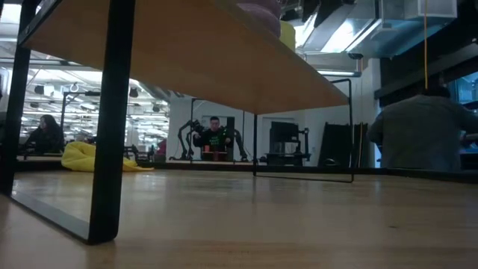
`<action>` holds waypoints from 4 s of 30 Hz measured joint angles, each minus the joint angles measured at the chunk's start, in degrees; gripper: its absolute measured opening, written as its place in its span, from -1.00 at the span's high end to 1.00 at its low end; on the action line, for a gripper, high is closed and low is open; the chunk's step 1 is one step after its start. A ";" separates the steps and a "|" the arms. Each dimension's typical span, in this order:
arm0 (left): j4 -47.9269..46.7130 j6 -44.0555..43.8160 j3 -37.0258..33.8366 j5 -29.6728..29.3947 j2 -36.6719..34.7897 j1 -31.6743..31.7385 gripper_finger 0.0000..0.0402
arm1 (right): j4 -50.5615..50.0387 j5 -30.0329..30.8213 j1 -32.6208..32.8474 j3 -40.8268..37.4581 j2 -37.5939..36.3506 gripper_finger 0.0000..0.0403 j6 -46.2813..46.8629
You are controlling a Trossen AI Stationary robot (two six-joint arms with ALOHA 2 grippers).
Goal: Stack small to large cups/mugs on shelf
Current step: Put the red cup on the shelf
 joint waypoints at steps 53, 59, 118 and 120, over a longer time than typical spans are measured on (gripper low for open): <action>0.15 -15.48 15.94 -6.56 14.38 -8.11 0.63 | -0.40 -1.16 9.74 0.00 -0.07 -0.05 2.92; 0.13 -13.94 15.93 -6.80 14.38 -8.24 0.61 | -0.41 -1.16 9.74 0.00 -0.07 -0.05 2.92; 4.02 -15.72 15.91 -15.68 14.42 -8.42 0.81 | -0.41 -1.20 9.75 0.00 -0.07 -0.05 3.13; 4.02 -15.72 15.91 -15.70 14.42 -8.57 0.81 | -0.41 -1.20 9.74 0.00 -0.07 -0.05 3.11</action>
